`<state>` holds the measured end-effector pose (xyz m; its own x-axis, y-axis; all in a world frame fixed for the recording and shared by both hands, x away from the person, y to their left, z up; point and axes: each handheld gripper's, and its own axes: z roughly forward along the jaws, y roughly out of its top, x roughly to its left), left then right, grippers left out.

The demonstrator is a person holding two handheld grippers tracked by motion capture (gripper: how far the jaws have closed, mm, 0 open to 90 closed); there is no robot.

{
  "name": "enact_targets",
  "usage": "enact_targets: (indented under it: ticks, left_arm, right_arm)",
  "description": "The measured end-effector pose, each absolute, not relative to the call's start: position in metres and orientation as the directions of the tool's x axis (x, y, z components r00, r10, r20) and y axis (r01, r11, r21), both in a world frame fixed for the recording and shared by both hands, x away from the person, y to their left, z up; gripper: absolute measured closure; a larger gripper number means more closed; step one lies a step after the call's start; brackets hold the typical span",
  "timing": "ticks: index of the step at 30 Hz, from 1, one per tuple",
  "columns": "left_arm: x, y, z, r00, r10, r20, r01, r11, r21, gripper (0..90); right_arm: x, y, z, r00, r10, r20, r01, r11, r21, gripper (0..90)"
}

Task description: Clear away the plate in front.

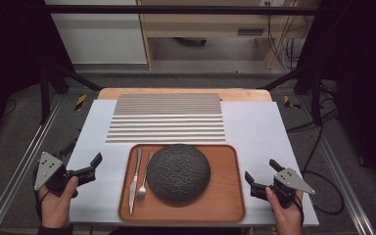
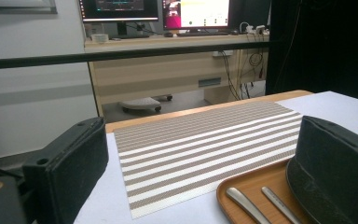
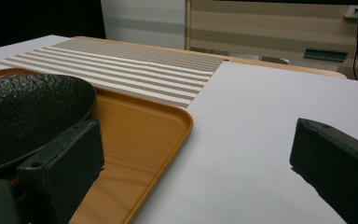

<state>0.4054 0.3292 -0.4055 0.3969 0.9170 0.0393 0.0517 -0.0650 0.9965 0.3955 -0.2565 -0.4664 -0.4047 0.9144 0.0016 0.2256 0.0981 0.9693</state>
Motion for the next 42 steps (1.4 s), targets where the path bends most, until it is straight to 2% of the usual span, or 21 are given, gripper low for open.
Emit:
enact_targets:
  ticks: [42]
  left_arm:
    - [0.401, 0.349, -0.436, 0.382, 0.924, -0.014, 0.084, -0.020, 0.996, 1.0]
  right_arm:
    - [0.397, -0.259, -0.467, -0.403, 0.915, 0.009, 0.234, 0.094, 0.968, 3.1]
